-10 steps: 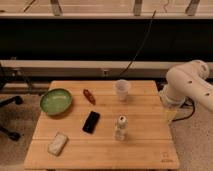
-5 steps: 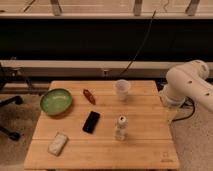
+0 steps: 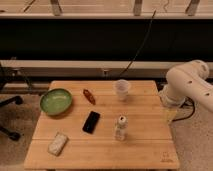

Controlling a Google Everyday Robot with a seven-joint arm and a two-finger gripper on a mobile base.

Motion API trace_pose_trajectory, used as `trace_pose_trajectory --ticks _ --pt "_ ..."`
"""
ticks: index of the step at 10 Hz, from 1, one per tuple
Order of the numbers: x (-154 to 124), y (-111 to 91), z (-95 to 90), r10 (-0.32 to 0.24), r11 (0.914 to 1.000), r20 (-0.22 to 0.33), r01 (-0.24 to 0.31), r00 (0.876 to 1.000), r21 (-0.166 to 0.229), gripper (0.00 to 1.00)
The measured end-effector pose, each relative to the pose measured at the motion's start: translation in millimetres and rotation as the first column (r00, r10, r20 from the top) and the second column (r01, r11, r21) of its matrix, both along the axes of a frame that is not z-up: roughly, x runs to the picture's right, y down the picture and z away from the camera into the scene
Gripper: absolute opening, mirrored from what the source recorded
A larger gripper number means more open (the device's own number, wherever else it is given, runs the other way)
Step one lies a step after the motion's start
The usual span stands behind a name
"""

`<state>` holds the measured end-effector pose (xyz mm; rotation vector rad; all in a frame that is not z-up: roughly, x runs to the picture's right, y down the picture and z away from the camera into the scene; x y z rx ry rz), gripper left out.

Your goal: Knock the bottle over

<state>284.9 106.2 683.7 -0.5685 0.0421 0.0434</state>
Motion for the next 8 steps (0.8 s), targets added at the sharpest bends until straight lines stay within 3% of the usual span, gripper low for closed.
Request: trace_pose_trajectory --ticks 4,7,8 --pt "-11.5 35.8 -10.1 -0.029 0.9995 0.011 0.029 1.000 -0.015 0.39" --pt "-27.8 44.8 -4.7 -0.051 0.9984 0.029 0.052 0.998 -0.023 0.38" --pt "-28.5 49.5 -7.7 -0.066 0.9974 0.033 0.067 0.997 -0.026 0.32"
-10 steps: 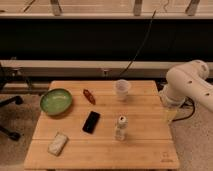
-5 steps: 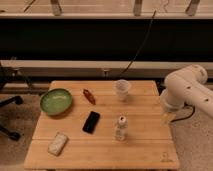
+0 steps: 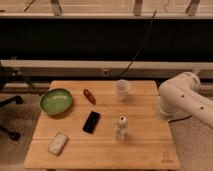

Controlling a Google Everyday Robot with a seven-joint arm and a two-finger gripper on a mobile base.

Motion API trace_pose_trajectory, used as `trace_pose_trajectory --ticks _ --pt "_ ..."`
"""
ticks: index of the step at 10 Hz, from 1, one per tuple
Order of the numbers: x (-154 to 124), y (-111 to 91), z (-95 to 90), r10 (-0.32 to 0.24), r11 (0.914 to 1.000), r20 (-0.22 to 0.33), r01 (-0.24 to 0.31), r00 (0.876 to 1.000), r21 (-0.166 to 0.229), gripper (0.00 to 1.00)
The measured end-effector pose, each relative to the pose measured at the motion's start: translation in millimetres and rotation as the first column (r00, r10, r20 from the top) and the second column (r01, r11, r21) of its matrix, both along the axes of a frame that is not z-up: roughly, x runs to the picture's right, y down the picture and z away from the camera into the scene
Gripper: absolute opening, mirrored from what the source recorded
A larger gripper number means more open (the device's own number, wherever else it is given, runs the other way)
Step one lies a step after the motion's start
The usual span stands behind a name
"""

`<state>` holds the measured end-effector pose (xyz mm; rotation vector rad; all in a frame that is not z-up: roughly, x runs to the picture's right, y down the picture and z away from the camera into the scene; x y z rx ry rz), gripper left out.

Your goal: Knock the bottle over

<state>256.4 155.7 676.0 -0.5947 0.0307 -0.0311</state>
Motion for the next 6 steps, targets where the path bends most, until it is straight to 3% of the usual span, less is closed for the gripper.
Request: trace_pose_trajectory --ticks 3,6 --pt "-22.3 4.6 -1.7 -0.039 0.9992 0.025 0.040 0.999 -0.011 0.07" --pt "-32.5 13.8 -3.5 -0.067 0.9974 0.028 0.068 0.997 -0.023 0.06"
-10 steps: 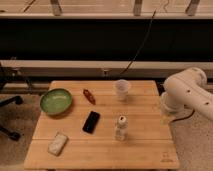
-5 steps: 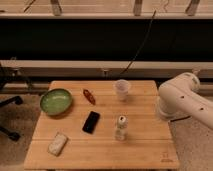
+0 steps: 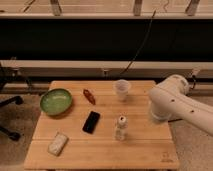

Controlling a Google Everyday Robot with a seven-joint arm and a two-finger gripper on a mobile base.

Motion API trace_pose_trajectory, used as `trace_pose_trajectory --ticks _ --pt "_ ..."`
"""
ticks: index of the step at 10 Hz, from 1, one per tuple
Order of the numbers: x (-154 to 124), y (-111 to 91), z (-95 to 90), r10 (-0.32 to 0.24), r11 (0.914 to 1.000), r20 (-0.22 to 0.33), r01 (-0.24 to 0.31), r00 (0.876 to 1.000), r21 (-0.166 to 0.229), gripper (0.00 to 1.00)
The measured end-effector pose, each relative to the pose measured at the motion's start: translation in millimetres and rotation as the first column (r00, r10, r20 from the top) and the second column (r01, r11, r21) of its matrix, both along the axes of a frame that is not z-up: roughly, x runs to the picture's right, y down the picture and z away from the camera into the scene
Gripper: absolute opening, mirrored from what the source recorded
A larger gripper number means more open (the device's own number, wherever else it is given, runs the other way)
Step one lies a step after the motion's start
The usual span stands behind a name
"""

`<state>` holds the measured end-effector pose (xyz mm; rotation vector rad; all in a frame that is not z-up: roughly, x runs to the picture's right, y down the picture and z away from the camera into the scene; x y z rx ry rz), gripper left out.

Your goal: Knock the bottle over

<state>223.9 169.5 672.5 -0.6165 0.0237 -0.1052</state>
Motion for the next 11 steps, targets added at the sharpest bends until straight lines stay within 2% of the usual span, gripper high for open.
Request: trace_pose_trajectory --ticks 3,6,8,11 --pt "-24.6 10.9 -0.9 -0.041 0.9991 -0.002 0.041 0.999 -0.006 0.06" --pt "-30.4 17.4 -0.9 -0.064 0.9979 -0.005 0.064 0.998 -0.014 0.06" --pt "-51.3 19.4 2.0 -0.082 0.9964 0.002 0.082 0.997 -0.018 0.06" --pt "-60.4 22.6 4.6 -0.106 0.9941 0.000 0.106 0.994 -0.024 0.06"
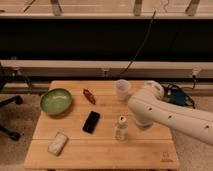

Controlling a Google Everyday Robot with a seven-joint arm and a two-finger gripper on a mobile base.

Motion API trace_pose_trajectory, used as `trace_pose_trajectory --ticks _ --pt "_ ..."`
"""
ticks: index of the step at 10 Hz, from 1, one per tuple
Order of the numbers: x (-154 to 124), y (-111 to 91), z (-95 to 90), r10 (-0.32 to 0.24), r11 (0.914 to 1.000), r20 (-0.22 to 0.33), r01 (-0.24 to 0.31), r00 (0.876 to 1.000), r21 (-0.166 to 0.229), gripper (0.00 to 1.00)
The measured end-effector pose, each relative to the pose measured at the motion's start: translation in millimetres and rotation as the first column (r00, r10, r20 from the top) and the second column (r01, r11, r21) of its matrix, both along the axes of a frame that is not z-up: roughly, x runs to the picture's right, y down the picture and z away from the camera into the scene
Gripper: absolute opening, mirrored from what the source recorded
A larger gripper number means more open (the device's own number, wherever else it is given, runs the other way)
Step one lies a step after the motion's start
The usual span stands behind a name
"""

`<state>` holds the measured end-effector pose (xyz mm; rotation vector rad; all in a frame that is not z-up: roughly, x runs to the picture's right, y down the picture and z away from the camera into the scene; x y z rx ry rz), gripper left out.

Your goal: Knock the bottle over

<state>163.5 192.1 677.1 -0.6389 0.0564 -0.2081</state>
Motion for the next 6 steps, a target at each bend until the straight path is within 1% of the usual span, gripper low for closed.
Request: trace_pose_trajectory --ticks 1,3,5,6 --pt "-4.9 -1.0 0.8 -0.005 1.0000 0.003 0.005 1.000 -0.001 0.06" --pt "-25.9 -6.3 6.1 -0.025 0.9997 0.020 0.025 0.999 -0.003 0.06" --pt "-30.1 -7.6 9.1 -0.032 0.9994 0.025 0.033 0.999 -0.007 0.06" --pt "-35.0 -11.3 11.0 -0.044 0.9990 0.033 0.044 0.998 -0.010 0.06"
